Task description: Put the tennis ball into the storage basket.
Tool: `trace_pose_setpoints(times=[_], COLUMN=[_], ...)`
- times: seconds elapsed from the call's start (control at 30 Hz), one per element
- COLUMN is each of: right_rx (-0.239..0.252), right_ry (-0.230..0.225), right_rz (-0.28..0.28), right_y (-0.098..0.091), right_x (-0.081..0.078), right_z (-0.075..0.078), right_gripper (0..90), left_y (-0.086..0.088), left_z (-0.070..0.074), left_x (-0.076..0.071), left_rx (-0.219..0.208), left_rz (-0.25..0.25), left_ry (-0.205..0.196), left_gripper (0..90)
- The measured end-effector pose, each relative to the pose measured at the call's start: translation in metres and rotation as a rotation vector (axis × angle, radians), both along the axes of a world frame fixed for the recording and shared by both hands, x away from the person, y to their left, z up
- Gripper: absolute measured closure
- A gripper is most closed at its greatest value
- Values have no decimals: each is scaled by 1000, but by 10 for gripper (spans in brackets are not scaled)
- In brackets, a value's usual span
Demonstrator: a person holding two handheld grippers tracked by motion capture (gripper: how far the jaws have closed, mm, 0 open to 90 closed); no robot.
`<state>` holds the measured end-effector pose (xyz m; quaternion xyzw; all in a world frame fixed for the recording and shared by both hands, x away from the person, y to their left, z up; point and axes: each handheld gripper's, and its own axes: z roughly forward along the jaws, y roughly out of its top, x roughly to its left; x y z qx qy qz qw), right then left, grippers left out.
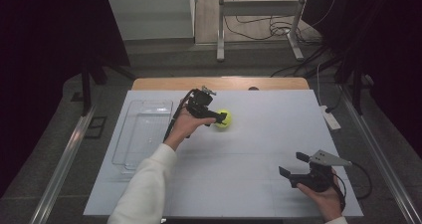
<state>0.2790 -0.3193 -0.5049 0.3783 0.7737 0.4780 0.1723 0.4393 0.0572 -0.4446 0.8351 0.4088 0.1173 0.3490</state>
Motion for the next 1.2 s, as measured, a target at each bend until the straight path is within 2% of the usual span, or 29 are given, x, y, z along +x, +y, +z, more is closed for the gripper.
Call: trace_pose_setpoints(times=[0.43,0.97,1.2], right_rx=[0,-2,-2], right_ry=[2,3,4], right_rz=[0,1,1], right_y=[0,-1,-1], right_x=[0,1,1], right_z=[0,0,-1], right_gripper=[97,97,97], left_y=[-1,-13,-15], left_z=[-7,-24,-27], left_x=[10,22,25], left_rx=[6,21,20], left_rz=[11,8,7], left_ry=[21,55,61], left_gripper=[76,76,75])
